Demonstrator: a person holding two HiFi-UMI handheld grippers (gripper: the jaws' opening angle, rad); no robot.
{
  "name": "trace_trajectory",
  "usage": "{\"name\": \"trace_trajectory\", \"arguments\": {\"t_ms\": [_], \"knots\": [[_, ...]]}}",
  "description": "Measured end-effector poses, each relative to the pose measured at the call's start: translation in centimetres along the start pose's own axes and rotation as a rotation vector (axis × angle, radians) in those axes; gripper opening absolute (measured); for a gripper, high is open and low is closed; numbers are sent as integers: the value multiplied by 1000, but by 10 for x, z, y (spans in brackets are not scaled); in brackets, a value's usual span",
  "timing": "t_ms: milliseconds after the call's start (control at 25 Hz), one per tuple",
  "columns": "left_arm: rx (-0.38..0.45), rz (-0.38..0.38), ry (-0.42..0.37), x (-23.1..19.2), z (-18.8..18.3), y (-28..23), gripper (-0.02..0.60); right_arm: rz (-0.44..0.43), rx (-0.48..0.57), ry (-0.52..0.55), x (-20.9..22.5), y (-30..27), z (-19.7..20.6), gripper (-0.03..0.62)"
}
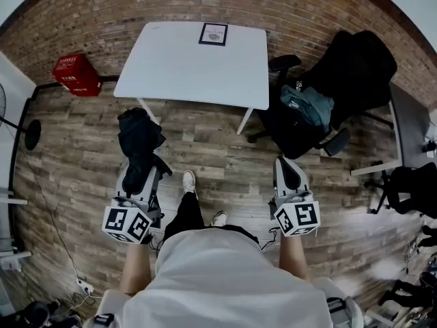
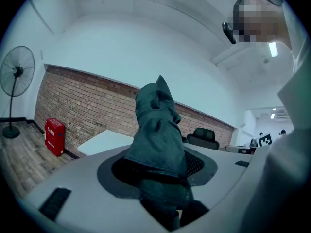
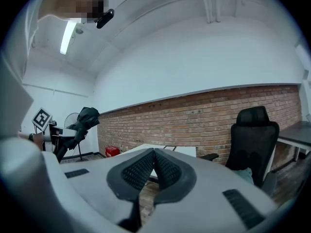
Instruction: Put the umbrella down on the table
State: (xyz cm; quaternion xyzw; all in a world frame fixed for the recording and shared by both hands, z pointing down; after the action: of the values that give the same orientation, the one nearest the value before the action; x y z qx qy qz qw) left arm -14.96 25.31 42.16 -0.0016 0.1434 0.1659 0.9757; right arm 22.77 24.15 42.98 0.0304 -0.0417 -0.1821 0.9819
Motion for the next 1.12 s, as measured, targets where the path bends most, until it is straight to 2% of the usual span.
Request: {"name": "trace_trajectory", "arguments": {"t_ms": [200, 480, 680, 880, 1120], "knots": [[-49, 50, 21, -22, 16, -53, 235, 66, -37, -12, 13, -37, 14, 20], [-56, 110, 1, -73, -2, -137, 235, 22, 3, 32, 4, -155, -5, 20], [-71, 134, 37, -117, -9, -174, 235, 1, 17, 58, -21, -227, -14, 20], [-95, 161, 58, -145, -8, -206, 235, 44, -27, 61, -24, -252, -8, 20], [-112, 200, 70, -145, -4, -248, 235, 102, -33, 61, 3, -272, -8, 20]]}}
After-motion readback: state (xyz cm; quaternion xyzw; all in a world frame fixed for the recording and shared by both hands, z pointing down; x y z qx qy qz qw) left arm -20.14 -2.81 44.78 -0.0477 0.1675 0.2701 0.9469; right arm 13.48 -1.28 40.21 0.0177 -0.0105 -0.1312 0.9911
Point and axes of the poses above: the fingertips, and each gripper's own axes: y backward along the fingers, x to its right, z out of its underside, the point moved 5 cm from there along y, backward along the fingers, and after that the axes turned 12 degrees about x, right-handed, at the moved point
